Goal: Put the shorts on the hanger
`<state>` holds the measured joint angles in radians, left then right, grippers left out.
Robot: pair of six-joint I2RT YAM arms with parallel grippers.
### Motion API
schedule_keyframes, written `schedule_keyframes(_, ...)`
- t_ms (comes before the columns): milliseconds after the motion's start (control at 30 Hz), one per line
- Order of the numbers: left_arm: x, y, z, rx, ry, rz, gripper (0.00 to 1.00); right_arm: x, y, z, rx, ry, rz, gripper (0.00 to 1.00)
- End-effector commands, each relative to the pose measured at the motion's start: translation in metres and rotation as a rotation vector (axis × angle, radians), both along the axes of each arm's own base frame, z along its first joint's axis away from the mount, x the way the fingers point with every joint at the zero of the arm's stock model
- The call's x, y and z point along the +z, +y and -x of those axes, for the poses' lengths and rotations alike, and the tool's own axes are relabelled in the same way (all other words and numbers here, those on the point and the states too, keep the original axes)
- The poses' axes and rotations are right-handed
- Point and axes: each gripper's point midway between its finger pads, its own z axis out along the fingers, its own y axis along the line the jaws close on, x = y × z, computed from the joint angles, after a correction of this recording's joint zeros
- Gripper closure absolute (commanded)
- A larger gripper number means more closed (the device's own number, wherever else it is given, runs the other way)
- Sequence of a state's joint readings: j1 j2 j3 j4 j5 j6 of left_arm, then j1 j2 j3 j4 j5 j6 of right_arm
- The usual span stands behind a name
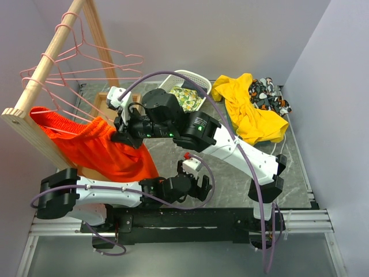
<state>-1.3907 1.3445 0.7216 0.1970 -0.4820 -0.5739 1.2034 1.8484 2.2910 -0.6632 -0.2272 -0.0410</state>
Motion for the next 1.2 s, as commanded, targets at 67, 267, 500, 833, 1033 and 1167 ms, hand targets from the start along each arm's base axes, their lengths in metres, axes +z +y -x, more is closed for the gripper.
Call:
schedule_keyframes(67,-0.008,0.001,-0.007,0.044,0.019,0.003,0.10,0.072,0.003,0.002,0.018,-0.065,-0.228,1.00)
schedule_keyframes(267,-0.013,0.003,-0.010,0.057,0.029,-0.001,0.09,0.060,0.012,-0.002,0.008,-0.046,-0.218,1.00)
schedule_keyframes(500,-0.020,0.003,-0.013,0.068,0.044,-0.006,0.09,0.055,0.022,-0.003,0.004,-0.061,-0.233,1.00)
schedule_keyframes(833,-0.033,0.005,-0.014,0.082,0.071,-0.013,0.09,0.028,0.040,-0.004,-0.013,-0.076,-0.197,1.00)
schedule_keyframes(1033,-0.039,0.006,-0.015,0.086,0.074,-0.024,0.09,0.019,0.043,-0.003,0.001,-0.088,-0.167,1.00)
schedule_keyframes(1167,-0.039,0.005,-0.015,0.086,0.078,-0.022,0.09,0.017,0.043,-0.002,0.006,-0.091,-0.164,0.99)
